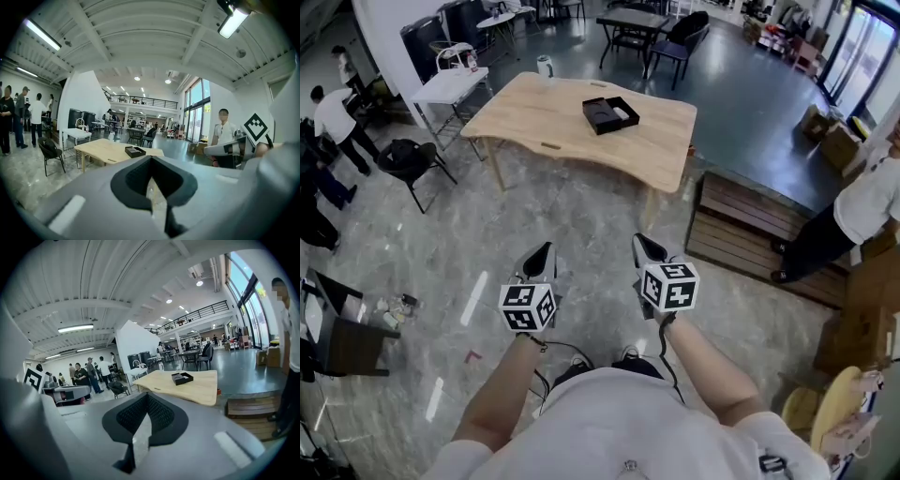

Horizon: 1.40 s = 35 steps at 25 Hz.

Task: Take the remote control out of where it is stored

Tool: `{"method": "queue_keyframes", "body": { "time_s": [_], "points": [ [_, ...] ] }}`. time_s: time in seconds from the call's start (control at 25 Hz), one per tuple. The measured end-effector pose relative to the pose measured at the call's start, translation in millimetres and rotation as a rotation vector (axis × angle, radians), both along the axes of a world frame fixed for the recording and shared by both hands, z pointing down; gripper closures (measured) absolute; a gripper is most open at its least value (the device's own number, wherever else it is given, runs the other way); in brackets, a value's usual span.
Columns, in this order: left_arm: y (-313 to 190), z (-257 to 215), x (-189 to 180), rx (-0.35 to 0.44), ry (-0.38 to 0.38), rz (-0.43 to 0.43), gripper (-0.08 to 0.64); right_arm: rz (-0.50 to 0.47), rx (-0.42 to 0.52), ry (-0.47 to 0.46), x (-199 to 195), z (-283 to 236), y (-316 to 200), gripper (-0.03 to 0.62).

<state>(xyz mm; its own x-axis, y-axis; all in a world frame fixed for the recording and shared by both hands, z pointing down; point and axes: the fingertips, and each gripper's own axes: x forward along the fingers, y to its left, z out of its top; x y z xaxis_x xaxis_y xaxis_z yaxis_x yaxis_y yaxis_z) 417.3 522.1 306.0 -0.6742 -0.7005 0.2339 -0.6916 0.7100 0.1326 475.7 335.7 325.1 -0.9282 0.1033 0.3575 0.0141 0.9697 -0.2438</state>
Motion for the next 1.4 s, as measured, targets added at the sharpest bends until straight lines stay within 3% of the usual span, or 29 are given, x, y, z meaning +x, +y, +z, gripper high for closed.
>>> {"method": "queue_keyframes", "body": {
  "time_s": [0.32, 0.88, 1.2, 1.4],
  "points": [
    [0, 7, 0, 0.001, 0.016, -0.023, 0.56, 0.012, -0.018, 0.015, 2, 7, -13, 0.567],
    [3, 22, -13, -0.03, 0.025, -0.187, 0.56, -0.066, -0.049, 0.054, 0, 29, -54, 0.566],
    [-24, 36, -13, -0.051, 0.039, -0.229, 0.56, -0.112, -0.078, 0.081, -20, 50, -83, 0.566],
    [-35, 33, -32, -0.059, 0.027, -0.229, 0.56, -0.128, -0.089, 0.08, -48, 52, -91, 0.566]
  ]
}}
